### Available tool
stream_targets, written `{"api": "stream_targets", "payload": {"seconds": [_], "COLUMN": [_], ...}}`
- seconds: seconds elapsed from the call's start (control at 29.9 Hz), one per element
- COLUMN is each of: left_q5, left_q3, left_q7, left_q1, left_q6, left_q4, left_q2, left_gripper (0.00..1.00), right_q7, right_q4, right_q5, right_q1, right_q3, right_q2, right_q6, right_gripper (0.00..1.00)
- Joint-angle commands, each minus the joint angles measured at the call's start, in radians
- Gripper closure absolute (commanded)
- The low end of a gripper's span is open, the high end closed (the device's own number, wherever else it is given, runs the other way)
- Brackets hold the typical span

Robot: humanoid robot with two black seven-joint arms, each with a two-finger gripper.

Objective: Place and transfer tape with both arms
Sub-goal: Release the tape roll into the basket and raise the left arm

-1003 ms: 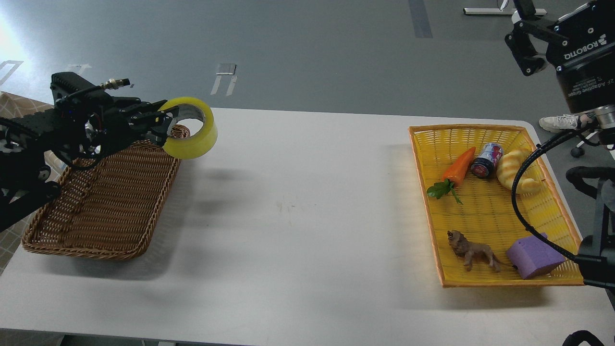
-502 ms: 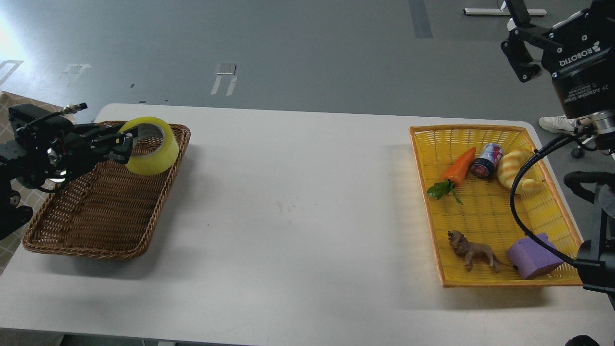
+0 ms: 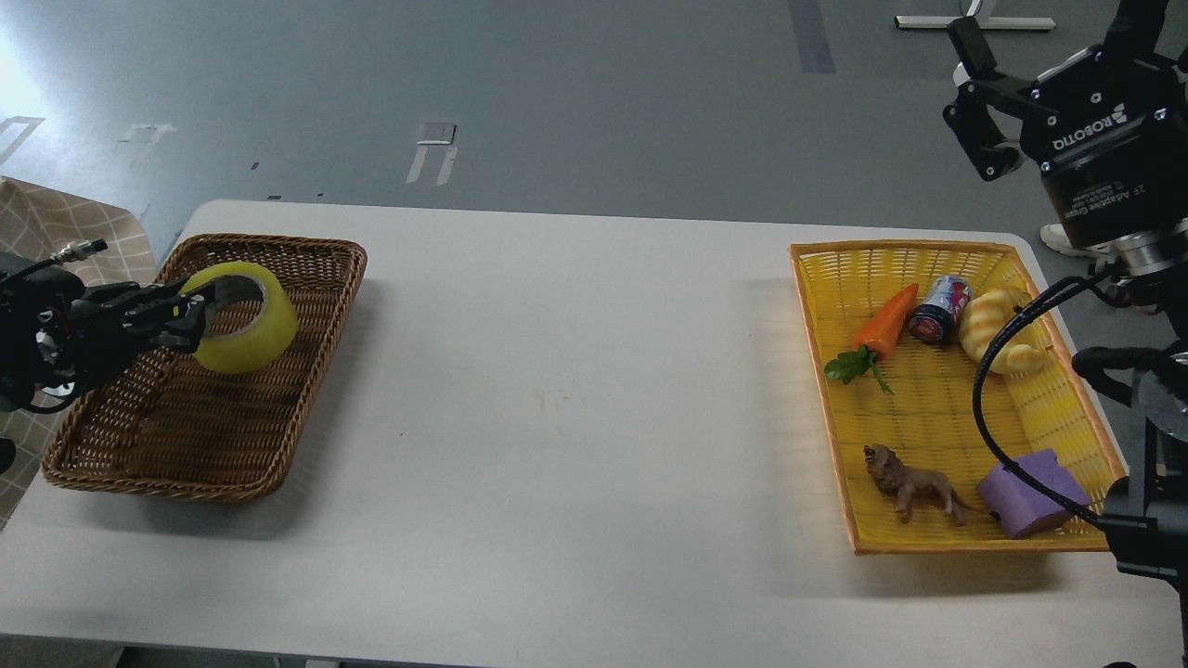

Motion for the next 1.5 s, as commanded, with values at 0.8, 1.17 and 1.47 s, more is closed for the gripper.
{"api": "stream_targets", "payload": {"seconds": [0.8,1.17,1.47], "left_q5": [-0.389,-0.733,-1.251], "left_q3": [-0.007,-0.018,-0.032], "left_q7": [-0.060,-0.086,-0.015], "left_q1": [-0.029,-0.323,-0.603], "left_q6": [0.016,-0.034,-0.122], "left_q4": [0.143,0.114,0.098], "left_q2": [-0.067,-0.305,-0.507], "left_gripper": [0.02,0.02,0.02], "right_q7": [-0.012,-0.015,-0.087], "right_q4": [0.012,0.013,-0.006], "right_q5": [0.000,-0.002,-0.009], "right_q1": [-0.026,-0.011,0.064], "right_q3": [-0.029,-0.055,-0.078], "right_q2": [0.001,-0.008,-0.011], "right_q6": [0.000,0.000,0.000], "right_gripper": [0.01,0.01,0.01]}}
